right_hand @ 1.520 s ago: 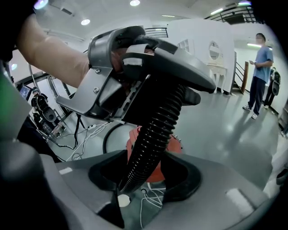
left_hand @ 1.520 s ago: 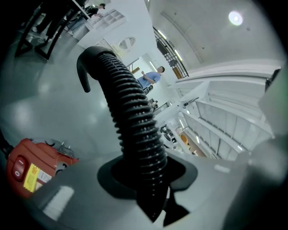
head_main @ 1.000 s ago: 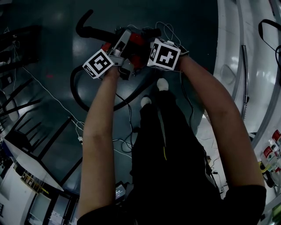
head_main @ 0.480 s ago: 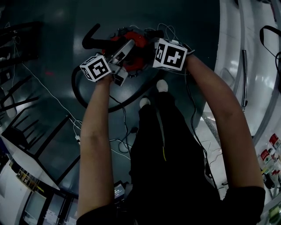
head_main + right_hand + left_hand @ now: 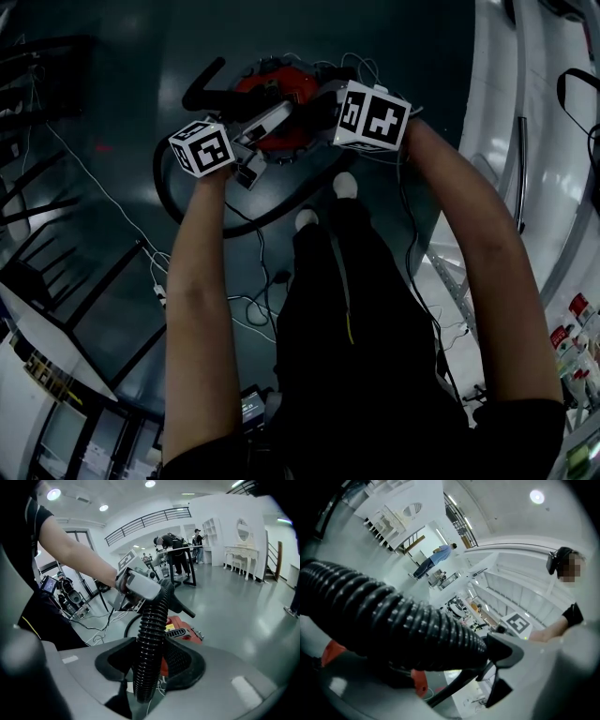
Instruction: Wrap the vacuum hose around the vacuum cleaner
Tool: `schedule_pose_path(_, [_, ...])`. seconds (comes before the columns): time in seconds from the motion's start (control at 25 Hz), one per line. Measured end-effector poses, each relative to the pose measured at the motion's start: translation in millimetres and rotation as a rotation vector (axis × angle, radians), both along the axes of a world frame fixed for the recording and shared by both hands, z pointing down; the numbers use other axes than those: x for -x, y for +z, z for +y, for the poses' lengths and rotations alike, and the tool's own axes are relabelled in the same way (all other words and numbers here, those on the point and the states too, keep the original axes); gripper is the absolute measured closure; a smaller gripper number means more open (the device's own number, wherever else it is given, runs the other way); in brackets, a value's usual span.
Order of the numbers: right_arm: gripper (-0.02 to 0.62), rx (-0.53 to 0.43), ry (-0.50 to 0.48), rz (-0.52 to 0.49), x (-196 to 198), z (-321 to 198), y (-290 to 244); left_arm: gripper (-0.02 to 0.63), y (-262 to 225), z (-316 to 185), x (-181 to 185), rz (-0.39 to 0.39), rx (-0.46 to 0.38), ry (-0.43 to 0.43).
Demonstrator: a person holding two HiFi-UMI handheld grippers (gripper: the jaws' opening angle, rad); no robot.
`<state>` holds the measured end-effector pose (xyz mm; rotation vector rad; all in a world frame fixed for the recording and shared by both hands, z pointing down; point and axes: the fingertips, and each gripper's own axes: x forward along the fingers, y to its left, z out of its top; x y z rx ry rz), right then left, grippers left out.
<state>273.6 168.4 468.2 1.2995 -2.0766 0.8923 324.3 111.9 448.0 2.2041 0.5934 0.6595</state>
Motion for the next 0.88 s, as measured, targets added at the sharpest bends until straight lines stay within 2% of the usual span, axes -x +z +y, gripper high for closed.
schedule_pose_path(0.24, [0.416, 0.022, 0.002, -0.004, 0.2, -3.2, 0.8, 0.130, 6.4, -6.8, 4.9, -0.055, 0.020, -0.001])
schedule_pose_path(0.4, [0.417, 0.011, 0.028, -0.034, -2.7, -3.6, -2.5, 0.129, 10.4, -9.0, 11.1, -0.120, 0.072, 0.036])
schedule_pose_path(0.48, [0.417, 0.009, 0.035, -0.040, -4.9, -3.9, -3.7, 0.129, 10.4, -12.7, 15.6, -0.122, 0.049, 0.056])
schedule_pose_path(0.64, [0.417, 0.009, 0.059, -0.051, -10.1, -2.2, -4.3, 0.133, 18.0, -11.9, 34.5, -0.121, -0.071, 0.143])
schedule_pose_path(0.8, [0.417, 0.015, 0.058, -0.052, -15.1, -1.9, -2.6, 0.163, 33.8, -8.9, 58.2, -0.114, -0.331, 0.273])
schedule_pose_path(0.88, [0.417, 0.020, 0.061, -0.053, -18.7, -1.7, -2.2, 0.169, 35.8, -12.6, 64.3, -0.092, -0.441, 0.289])
